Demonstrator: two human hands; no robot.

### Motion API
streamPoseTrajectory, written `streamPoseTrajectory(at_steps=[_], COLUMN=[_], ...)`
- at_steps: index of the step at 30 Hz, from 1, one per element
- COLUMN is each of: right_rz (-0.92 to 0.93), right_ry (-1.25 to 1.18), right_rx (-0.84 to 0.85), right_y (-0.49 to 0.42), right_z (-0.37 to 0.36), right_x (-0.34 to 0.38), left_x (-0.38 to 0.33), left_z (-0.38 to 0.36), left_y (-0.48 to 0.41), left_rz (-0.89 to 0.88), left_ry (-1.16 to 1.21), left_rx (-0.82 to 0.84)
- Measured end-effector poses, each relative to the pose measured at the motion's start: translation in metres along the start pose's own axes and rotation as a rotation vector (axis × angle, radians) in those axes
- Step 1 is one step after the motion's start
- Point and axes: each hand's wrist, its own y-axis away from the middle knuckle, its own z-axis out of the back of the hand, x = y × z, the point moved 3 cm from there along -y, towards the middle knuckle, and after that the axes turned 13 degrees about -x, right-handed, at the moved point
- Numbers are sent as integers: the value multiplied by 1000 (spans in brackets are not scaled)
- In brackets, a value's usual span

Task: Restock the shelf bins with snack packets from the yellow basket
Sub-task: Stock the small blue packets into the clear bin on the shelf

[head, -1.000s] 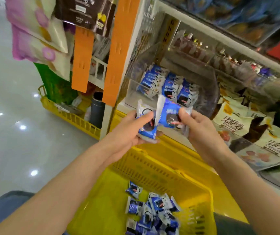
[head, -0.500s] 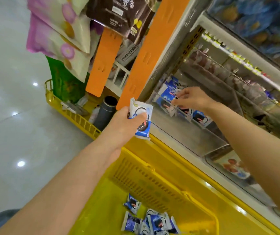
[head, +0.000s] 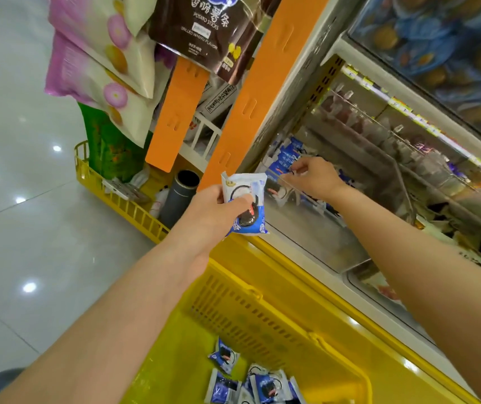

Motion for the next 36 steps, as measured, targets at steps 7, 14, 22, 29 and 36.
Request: streamPoseTrajectory(at_steps=[7,14,22,29,36], right_rz=[115,59,-222,-172,76], right_ry=[-275,-447,-893,-723,-459], right_rx=[-281,67,72,60,47], right_y=[76,163,172,186,187], right_z=[43,47,71,78,86], right_x=[33,42,11,-7,-11], left_x=[5,2,-7,-8,3], left_z=[-16,-26,-40,-48,-63], left_y=[18,43,64,61,63], left_rz=[66,-40,-137,-275,-421], left_ry=[-6,-15,-23,-62,-264], left_rx=[37,73,147,24,333])
